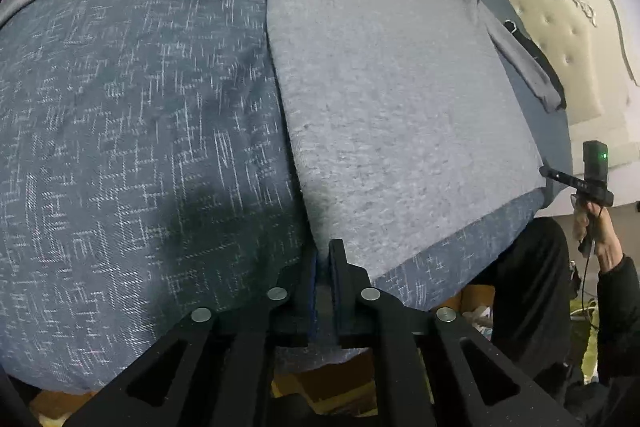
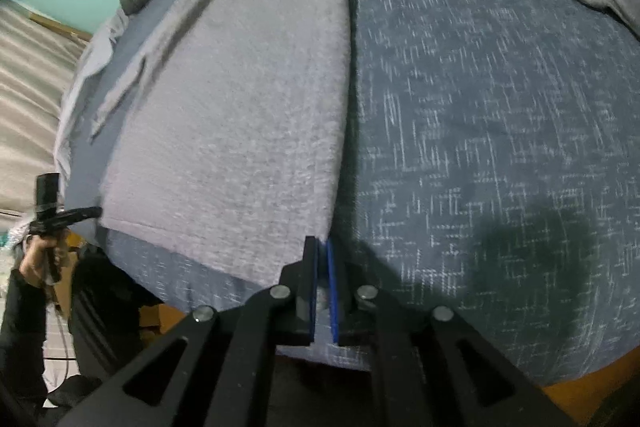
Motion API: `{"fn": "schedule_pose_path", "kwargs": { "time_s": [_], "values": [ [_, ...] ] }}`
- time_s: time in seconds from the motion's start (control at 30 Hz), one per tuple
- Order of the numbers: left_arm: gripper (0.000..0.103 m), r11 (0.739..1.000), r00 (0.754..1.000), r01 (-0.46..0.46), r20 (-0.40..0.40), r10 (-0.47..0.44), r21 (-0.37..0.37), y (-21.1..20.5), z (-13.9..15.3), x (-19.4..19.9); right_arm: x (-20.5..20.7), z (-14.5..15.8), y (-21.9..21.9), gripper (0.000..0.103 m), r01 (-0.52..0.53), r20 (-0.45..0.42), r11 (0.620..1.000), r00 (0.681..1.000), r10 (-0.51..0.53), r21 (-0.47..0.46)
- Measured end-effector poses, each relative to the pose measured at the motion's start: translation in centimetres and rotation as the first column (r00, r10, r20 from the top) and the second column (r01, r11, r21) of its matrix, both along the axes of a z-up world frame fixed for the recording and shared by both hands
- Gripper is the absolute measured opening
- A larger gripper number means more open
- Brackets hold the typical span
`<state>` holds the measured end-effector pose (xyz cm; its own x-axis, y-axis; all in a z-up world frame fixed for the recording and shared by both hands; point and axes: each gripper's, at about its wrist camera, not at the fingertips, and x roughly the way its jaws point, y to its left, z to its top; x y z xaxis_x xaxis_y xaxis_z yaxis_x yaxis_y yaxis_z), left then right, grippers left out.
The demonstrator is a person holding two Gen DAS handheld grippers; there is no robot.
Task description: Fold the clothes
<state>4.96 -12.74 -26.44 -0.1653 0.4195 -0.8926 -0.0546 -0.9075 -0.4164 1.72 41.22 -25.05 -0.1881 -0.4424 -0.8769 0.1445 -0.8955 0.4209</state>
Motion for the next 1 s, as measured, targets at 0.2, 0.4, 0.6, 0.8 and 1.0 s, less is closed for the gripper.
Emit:
{"fn": "schedule_pose_path", "kwargs": {
  "time_s": [0.2,0.4,0.6,0.8,1.0],
  "values": [
    [0.029,0.997,0.996,-0.062,-0.064,0.059,-0.044,-2.1,2.2,-1.5,-1.8,2.9,0.8,0.018,0.07,-0.081,0.997,0.994,-0.072,-0.022],
    [0.035,0.991,0.985,-0.112,-0.142,0.101,-0.072,-3.6,4.0,-6.1,-6.8,5.0,-3.7,0.031,0.082,-0.195,0.995,0.976,-0.093,-0.066],
    [0.035,0.986,0.972,-0.119,-0.215,0.092,-0.114,-5.1,5.5,-12.8,-11.8,4.3,-11.2,0.032,0.028,-0.235,0.988,0.97,-0.064,-0.15],
    [0.052,0.978,0.964,-0.125,-0.252,0.081,-0.164,-5.4,6.0,-20.8,-15.7,1.9,-17.7,0.042,-0.044,-0.242,0.973,0.97,-0.013,-0.228],
    [0.052,0.969,0.96,-0.144,-0.264,0.088,-0.199,-6.1,4.9,-29.1,-17.6,0.4,-18.6,0.048,-0.052,-0.275,0.97,0.961,-0.017,-0.239]
  ]
}}
